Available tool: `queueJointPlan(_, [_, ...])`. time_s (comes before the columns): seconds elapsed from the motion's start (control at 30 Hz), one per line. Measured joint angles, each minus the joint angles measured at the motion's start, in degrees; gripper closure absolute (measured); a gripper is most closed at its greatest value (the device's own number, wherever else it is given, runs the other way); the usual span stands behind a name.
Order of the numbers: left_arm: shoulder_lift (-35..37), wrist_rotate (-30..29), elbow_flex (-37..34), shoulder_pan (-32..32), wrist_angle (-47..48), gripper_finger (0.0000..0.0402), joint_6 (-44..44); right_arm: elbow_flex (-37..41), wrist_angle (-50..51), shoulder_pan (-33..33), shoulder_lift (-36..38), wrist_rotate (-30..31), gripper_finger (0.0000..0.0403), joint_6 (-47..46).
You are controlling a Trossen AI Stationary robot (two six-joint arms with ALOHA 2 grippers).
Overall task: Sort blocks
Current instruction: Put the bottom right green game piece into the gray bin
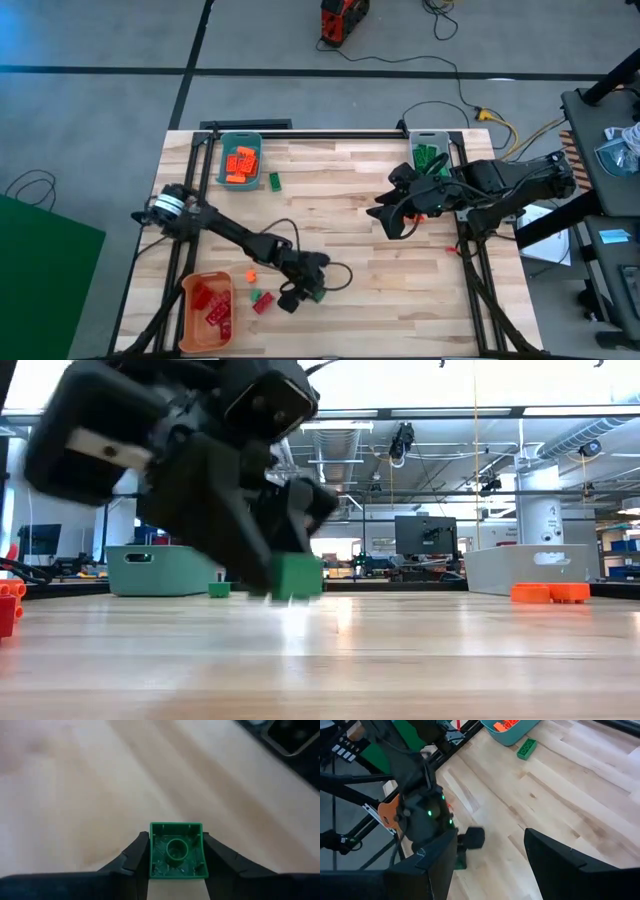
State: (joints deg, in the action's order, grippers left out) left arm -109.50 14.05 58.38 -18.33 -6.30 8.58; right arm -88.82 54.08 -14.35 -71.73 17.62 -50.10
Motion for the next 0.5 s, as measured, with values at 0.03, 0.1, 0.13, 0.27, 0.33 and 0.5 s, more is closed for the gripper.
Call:
queueJointPlan(0.03, [1.2,-1.6,0.0,0.5,1.2,0.0283,1.0,0.0,0.1,0.0,0.0,0.0,0.0181,-1.0])
queueJointPlan(0.1, [3.8,-5.3,0.0,1.8,3.2,0.0284,2.3,0.0,0.1,0.0,0.1,0.1,0.0181,-5.1])
queueJointPlan(0.13, [5.1,-6.7,0.0,2.4,4.0,0.0284,2.7,0.0,0.2,0.0,0.1,0.2,0.0181,-7.5])
queueJointPlan(0.27, [11.0,-14.2,0.0,5.5,4.8,0.0282,2.9,0.1,1.8,0.0,0.0,0.4,0.0181,-17.8])
queueJointPlan(0.33, [14.2,-19.7,0.0,7.0,4.9,0.0281,2.9,0.6,2.1,0.0,-0.1,0.4,0.0181,-20.6])
queueJointPlan(0.5, [21.7,-26.5,2.2,11.3,4.8,0.0281,2.7,2.2,1.5,0.0,-1.7,0.5,0.0181,-22.8])
